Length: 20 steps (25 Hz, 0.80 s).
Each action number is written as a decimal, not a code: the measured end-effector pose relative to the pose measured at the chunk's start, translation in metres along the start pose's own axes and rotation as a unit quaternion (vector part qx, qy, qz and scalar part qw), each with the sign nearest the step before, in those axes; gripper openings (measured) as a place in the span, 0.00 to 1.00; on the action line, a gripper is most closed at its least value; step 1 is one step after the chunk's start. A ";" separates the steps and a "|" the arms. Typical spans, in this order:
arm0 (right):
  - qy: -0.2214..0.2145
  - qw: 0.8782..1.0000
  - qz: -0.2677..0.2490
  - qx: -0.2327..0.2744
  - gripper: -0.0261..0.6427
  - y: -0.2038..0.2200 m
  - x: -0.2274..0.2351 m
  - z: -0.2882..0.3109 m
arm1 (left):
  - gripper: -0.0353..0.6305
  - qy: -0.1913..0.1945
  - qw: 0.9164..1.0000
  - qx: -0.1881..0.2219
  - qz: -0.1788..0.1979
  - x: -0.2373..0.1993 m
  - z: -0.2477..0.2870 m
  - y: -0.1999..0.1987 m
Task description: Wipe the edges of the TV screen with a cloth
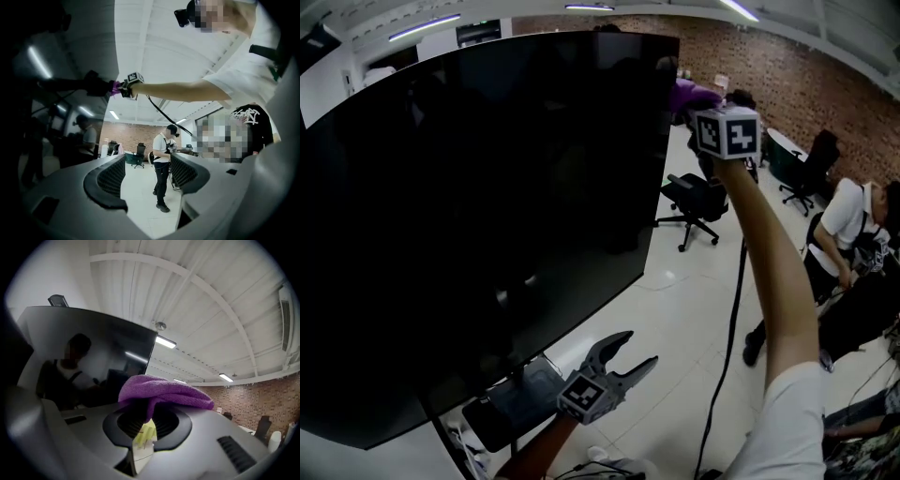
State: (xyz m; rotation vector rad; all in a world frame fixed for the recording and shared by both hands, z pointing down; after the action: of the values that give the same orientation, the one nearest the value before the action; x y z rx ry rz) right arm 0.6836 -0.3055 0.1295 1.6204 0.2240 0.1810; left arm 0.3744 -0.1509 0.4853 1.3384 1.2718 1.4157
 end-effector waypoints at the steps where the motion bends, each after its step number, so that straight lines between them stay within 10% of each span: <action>1: -0.007 1.000 0.005 -0.010 0.12 0.023 0.000 0.000 | 0.49 0.000 1.000 -0.002 -0.001 0.001 0.002 0.004; 20: 0.035 0.956 0.206 -0.206 0.12 0.477 -0.002 -0.029 | 0.49 -0.034 0.997 -0.056 -0.029 0.004 -0.018 0.061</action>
State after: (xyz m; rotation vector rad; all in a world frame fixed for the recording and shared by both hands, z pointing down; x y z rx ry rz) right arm 0.6904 -0.3039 0.6070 1.2278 -0.0994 0.5680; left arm 0.3610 -0.1607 0.5473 1.2552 1.1606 1.3687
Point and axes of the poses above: the fingertips, and each gripper's own axes: z forward along the fingers, x to its right, y out of its underside, the point moved 5 cm from there along -z, backward along the fingers, and after that the axes turned 15 degrees about z, right-handed, at the moved point
